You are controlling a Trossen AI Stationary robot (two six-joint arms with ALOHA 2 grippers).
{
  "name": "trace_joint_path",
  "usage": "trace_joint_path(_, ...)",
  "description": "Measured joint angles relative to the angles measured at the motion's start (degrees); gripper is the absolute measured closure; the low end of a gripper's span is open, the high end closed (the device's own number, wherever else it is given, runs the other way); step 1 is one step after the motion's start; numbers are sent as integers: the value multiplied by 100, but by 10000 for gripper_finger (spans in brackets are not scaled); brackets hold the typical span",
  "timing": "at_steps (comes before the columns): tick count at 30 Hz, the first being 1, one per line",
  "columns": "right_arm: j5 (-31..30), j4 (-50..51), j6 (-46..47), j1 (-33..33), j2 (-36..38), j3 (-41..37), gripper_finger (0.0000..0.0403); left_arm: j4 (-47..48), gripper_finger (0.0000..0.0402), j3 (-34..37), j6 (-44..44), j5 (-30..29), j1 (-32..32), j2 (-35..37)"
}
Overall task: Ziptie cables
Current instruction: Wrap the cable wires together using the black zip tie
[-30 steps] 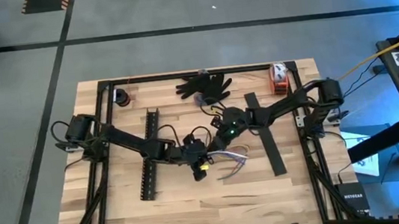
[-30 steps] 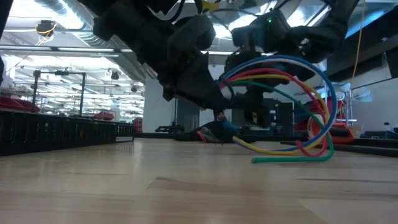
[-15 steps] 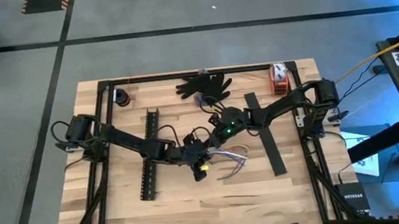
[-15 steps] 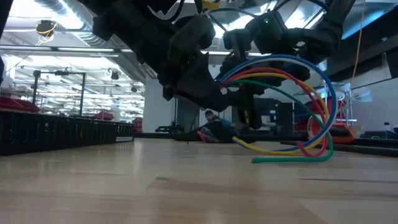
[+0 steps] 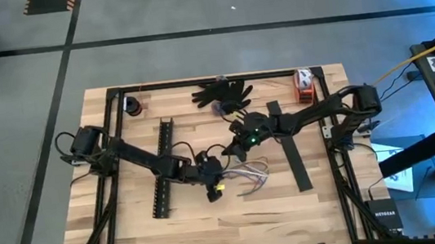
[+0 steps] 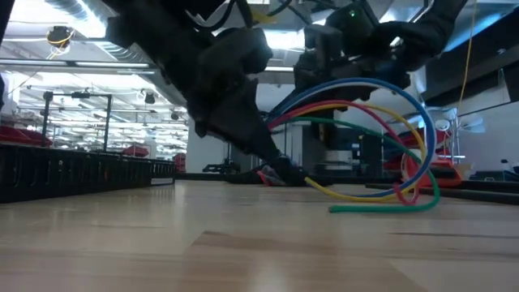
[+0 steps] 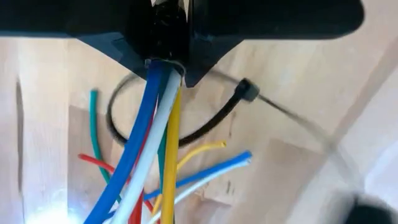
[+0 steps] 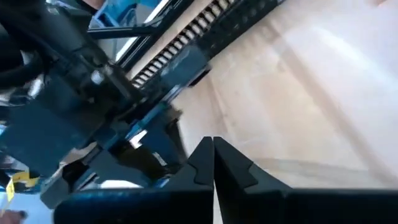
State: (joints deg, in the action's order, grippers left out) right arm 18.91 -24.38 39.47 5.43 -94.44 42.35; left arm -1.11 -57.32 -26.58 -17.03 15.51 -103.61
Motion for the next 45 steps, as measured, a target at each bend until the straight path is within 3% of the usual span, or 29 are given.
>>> trace_joint_path(5,-37,707,-384,-6,228,8,403,286,356,0,-62,-10,26,0)
trace_joint_path(11,299,1346,1107,-15,153,2,387,191,355,0,-48,-11,9,0)
trace_joint_path(14,289,1336,1121,-36,54,2,350,167,355,0,-46,-12,-2,0)
trace_joint_path(19,-479,1140,-510,-266,53,0,284,120,355,0,85,24,25,0)
trace_joint_path(25,-1338,1063,-3844,-771,-24,5,256,207,355,2,362,52,106,-42)
trace_joint_path(30,-1790,1056,-5201,-946,-220,7,260,193,355,2,451,51,93,-42)
trace_joint_path(38,-2499,968,-5602,-955,-623,6,267,176,354,4,450,49,90,-44)
trace_joint_path(40,-2702,890,-5810,-955,-620,4,293,177,354,6,451,49,90,-44)
trace_joint_path(43,-2743,896,-5932,-951,-586,4,370,171,354,4,431,49,90,-44)
trace_joint_path(45,-2751,900,-6004,-916,-580,3,391,168,354,4,423,49,90,-44)
